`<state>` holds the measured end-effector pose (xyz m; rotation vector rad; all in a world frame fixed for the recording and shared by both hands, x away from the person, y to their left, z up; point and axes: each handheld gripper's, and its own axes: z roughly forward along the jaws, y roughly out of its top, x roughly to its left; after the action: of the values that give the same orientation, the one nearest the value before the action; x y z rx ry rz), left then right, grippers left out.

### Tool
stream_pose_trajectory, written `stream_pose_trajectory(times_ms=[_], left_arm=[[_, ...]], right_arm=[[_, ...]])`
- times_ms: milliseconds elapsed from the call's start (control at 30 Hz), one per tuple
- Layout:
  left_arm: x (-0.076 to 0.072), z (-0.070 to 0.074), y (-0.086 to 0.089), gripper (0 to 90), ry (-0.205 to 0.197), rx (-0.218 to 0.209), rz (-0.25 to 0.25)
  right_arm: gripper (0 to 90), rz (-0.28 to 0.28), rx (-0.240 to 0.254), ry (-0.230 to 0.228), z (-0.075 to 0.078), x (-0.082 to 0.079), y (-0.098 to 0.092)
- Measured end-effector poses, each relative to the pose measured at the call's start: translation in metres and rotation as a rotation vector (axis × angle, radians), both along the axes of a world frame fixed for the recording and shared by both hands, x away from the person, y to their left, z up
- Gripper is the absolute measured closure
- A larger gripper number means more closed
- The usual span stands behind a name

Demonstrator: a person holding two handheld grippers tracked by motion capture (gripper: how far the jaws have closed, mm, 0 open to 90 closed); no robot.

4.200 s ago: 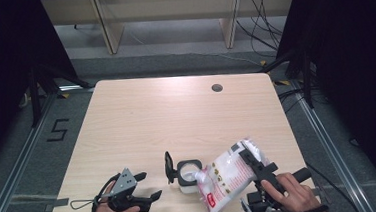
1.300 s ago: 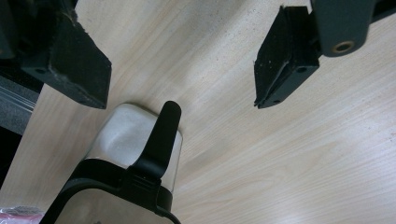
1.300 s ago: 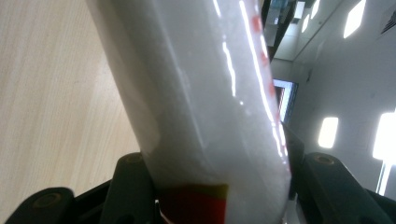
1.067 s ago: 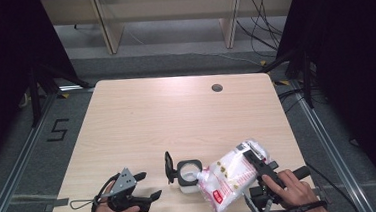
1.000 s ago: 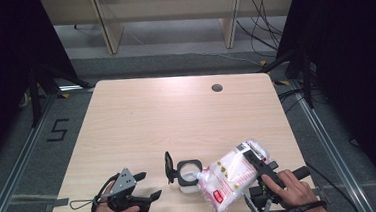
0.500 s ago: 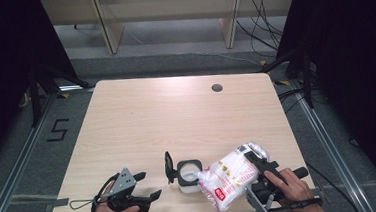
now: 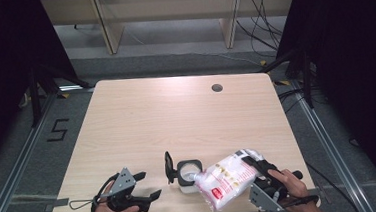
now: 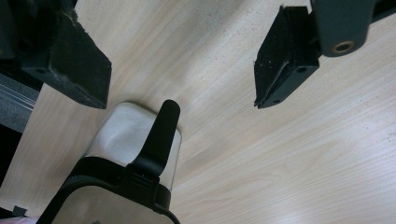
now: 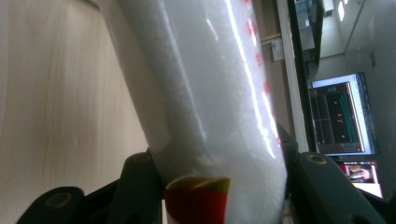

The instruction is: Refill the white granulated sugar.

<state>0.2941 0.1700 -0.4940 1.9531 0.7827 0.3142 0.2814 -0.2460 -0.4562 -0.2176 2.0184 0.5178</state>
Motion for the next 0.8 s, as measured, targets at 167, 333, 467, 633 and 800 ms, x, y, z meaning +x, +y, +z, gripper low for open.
stream_pose_trajectory(times_ms=[167,333,467,633,800], left_arm=[[0.000,0.000,0.000,18.5,0.000,-0.004,0.003],[0.000,0.000,0.000,18.5,-0.001,-0.002,0.004],[0.000,0.001,0.000,18.5,-0.006,-0.001,-0.001],[0.001,0.001,0.001,18.5,-0.021,0.007,-0.013],[0.000,0.001,0.000,18.5,-0.003,-0.011,0.003]], right_arm=[[59.1,0.026,0.027,0.015,-0.002,0.003,-0.002],[59.5,0.035,0.116,0.076,-0.006,0.004,-0.007],[59.7,0.011,0.167,0.123,-0.010,0.003,-0.009],[59.9,0.025,0.248,0.182,-0.011,0.003,-0.010],[60.2,0.042,0.315,0.222,-0.011,0.009,-0.017]])
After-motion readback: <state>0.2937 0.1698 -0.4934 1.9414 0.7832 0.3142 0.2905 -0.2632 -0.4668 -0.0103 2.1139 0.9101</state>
